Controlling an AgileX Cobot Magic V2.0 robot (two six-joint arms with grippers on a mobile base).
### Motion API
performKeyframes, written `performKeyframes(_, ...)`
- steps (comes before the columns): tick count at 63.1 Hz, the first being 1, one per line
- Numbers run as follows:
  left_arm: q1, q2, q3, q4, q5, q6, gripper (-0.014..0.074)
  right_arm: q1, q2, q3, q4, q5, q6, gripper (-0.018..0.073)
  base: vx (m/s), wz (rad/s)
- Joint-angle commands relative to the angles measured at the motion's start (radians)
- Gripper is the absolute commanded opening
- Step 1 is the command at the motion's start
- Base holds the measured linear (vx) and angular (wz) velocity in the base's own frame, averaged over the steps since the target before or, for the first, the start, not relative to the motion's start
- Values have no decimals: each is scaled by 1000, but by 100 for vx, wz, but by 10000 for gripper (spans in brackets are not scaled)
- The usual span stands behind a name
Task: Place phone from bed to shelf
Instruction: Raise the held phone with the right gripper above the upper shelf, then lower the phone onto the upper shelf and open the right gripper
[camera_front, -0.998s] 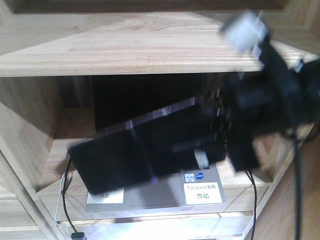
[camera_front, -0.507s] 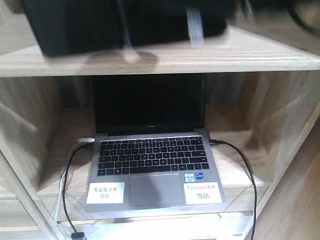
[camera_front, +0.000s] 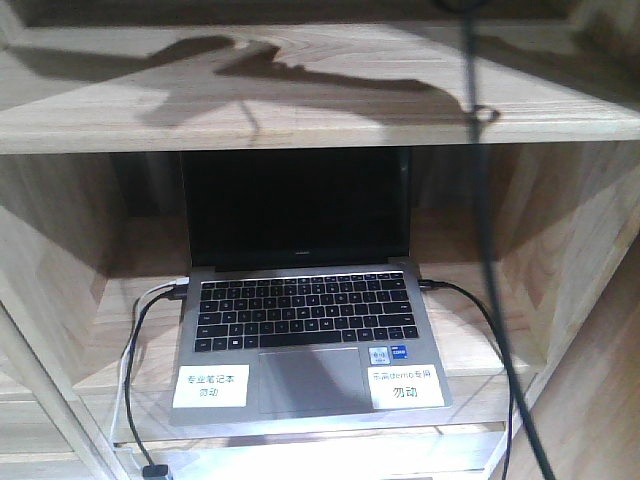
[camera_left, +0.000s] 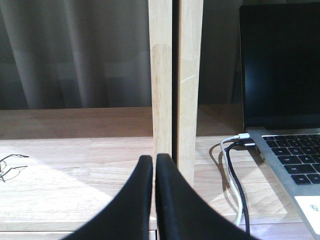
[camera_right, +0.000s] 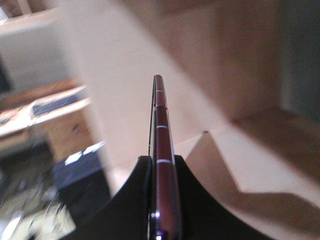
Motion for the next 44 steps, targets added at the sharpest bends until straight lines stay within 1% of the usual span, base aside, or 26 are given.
performKeyframes(1, 0, -8, 7, -9, -70, 0, 1, 29, 4, -59, 86, -117, -19, -2, 0, 0)
performKeyframes(9, 0, -8, 7, -9, -70, 0, 1, 78, 58, -74, 76, -198, -36, -2, 0, 0)
performKeyframes(18, 0, -8, 7, -9, -70, 0, 1, 107, 108, -74, 75, -259, -72, -2, 0, 0)
performKeyframes(36, 0, -8, 7, -9, -70, 0, 1, 107, 179, -74, 75, -272, -74, -2, 0, 0)
performKeyframes(44, 0, -8, 7, -9, -70, 0, 1, 106, 191, -74, 74, -272, -95, -2, 0, 0)
